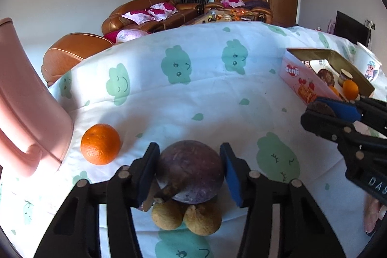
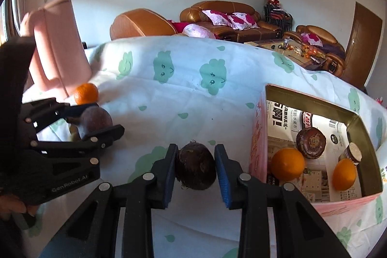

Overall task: Organize fruits
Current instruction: 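Carry the mangosteen and purple fruit into the pink tin box and release both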

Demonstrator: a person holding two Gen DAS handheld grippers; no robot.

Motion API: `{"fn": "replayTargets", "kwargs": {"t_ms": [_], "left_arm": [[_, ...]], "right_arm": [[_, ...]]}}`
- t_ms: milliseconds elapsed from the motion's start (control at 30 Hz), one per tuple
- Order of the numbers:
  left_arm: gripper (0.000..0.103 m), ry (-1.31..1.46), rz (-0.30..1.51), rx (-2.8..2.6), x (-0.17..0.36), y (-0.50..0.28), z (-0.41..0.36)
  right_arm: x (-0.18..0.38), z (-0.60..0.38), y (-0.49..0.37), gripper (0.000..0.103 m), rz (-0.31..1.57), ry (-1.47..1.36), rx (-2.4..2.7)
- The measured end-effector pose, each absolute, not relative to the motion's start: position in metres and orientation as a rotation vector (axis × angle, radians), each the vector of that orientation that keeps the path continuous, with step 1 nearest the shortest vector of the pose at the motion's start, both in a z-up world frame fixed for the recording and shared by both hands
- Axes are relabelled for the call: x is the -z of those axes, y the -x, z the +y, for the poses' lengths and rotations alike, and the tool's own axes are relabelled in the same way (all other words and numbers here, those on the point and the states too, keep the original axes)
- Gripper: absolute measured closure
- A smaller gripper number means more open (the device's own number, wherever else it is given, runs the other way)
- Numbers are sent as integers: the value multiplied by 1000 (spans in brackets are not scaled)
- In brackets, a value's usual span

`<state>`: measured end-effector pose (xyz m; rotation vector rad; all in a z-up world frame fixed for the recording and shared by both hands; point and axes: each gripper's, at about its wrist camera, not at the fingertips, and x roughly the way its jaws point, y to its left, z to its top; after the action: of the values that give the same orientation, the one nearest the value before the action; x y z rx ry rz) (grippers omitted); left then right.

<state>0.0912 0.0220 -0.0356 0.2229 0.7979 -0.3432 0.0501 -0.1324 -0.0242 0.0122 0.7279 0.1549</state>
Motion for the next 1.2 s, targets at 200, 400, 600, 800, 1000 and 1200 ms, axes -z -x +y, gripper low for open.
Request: {"fn": "replayTargets", "kwargs": {"t_ms": [200,400,600,800,1000,1200], "left_arm": [[50,-66,722,422,18,-81,33],[50,0,612,416,3,-66,25],[50,-3,573,437,-3,-54,-5],[50,8,555,449,-9,-48,-28],[50,-6,572,459,-8,-50,-57],[50,-12,570,486,-10,-54,-88]], "right_arm": [[5,-142,-33,70,611,-64,-171],[-15,-148,-17,70,490,-52,-162],[-23,-167,-15,70,452,-72,-136],[-24,-185,-14,70,441,-49,-52],[-22,-214,-16,70,444,-40,31],[-17,-245,-21,70,466,-41,101]]}}
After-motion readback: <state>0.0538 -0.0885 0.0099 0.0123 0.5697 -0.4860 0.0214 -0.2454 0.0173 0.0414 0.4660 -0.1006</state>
